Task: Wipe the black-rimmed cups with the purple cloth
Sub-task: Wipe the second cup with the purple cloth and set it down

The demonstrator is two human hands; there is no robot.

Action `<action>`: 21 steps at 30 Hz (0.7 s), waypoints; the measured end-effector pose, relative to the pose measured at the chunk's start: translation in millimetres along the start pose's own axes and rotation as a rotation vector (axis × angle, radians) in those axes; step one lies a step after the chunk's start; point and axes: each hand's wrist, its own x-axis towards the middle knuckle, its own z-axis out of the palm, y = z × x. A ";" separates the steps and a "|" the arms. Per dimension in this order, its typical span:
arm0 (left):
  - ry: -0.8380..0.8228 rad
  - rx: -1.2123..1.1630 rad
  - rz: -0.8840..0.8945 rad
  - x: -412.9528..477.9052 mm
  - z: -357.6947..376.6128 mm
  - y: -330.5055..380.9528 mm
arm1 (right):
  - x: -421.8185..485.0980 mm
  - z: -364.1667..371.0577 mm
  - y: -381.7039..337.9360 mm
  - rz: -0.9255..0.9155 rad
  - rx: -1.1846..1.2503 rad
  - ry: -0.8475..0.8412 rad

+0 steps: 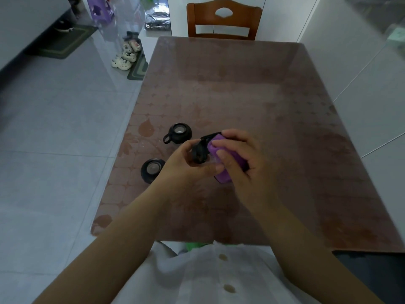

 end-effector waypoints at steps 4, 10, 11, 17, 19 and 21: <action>-0.056 -0.041 -0.016 -0.1 0.6 -4.1 | -1.4 -5.0 7.0 0.031 0.140 0.024; -0.044 -0.062 -0.010 -1.6 4.3 -9.5 | -0.4 -12.6 15.5 0.226 0.246 0.073; -0.046 -0.055 -0.012 -1.8 3.5 -9.9 | -0.2 -14.1 15.9 0.260 0.244 0.075; -0.066 -0.084 -0.001 -1.4 0.2 -5.4 | -5.8 -12.6 -3.5 0.051 0.056 -0.042; -0.084 -0.112 0.017 -2.7 0.1 -2.1 | -7.4 -8.8 -3.7 -0.022 0.017 -0.123; -0.086 -0.130 0.016 -4.7 0.0 -0.2 | -6.7 -11.0 -0.8 -0.024 0.046 -0.149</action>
